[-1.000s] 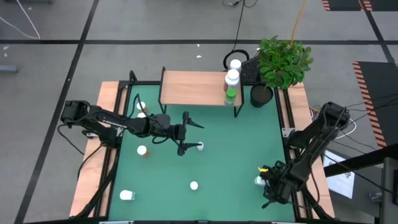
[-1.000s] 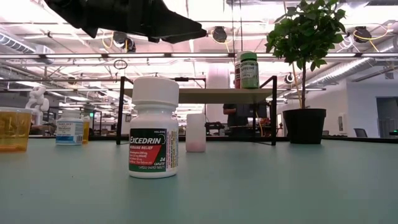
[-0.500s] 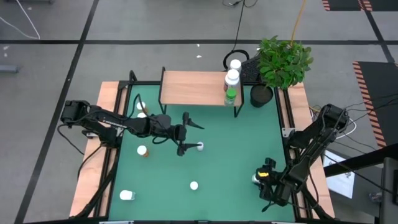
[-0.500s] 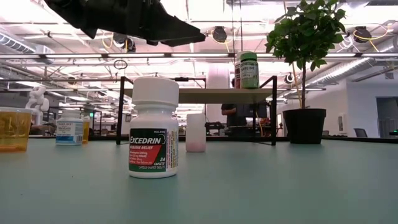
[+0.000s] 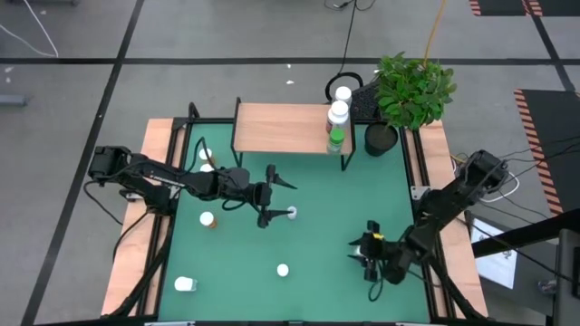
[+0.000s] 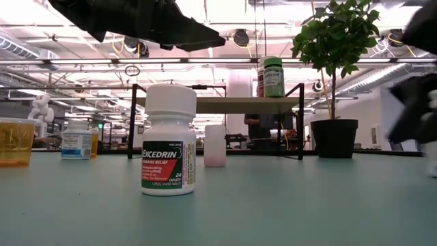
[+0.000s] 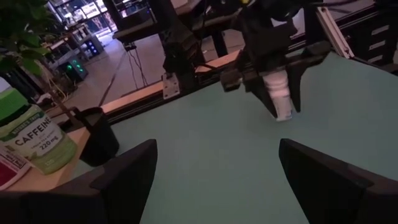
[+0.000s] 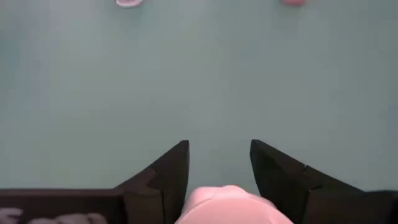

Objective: Pick and place medicine bottles onto shelf by color
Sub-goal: Put the big blue pill bottle on the bottom right of the shelf

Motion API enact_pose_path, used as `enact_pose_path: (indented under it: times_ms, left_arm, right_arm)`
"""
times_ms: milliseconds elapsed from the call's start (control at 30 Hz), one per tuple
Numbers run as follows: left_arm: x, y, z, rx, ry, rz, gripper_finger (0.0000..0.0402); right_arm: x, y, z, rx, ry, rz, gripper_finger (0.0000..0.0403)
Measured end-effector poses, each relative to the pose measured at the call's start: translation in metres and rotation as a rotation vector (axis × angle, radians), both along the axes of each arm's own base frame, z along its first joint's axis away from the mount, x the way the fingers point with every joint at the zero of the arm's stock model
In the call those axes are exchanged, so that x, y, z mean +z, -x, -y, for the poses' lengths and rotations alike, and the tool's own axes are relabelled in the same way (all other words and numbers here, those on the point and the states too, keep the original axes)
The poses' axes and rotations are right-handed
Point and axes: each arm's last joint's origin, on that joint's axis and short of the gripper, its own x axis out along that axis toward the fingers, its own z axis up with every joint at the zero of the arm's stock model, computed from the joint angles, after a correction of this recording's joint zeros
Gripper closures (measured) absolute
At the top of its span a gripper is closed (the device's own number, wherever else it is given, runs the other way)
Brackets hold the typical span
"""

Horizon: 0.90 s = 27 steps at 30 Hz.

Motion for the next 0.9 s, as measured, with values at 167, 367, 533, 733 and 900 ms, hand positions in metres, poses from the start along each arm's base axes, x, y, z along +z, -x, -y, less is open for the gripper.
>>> enact_pose_path:
  times_ms: [167,367,533,733,900]
  left_arm:
    - [0.0,0.0,0.0,0.0,0.0,0.0,0.0062]
    - [0.0,0.0,0.0,0.001,0.009,-0.001,0.0062]
    - [0.0,0.0,0.001,0.002,0.015,-0.003,0.0062]
    - [-0.002,0.0,0.001,0.001,0.017,-0.019,0.0062]
    - [-0.002,0.001,0.001,0.006,0.026,-0.027,0.0062]
  right_arm:
    - [0.005,-0.024,0.016,0.064,0.115,0.043,0.0258]
    - [0.013,-0.054,0.043,0.115,0.16,0.09,0.0257]
    - [0.015,-0.069,0.066,0.135,0.114,0.083,0.0256]
    - [0.015,-0.075,0.083,0.092,0.11,0.074,0.0237]
    - [0.015,-0.076,0.088,0.078,0.112,0.073,0.0187]
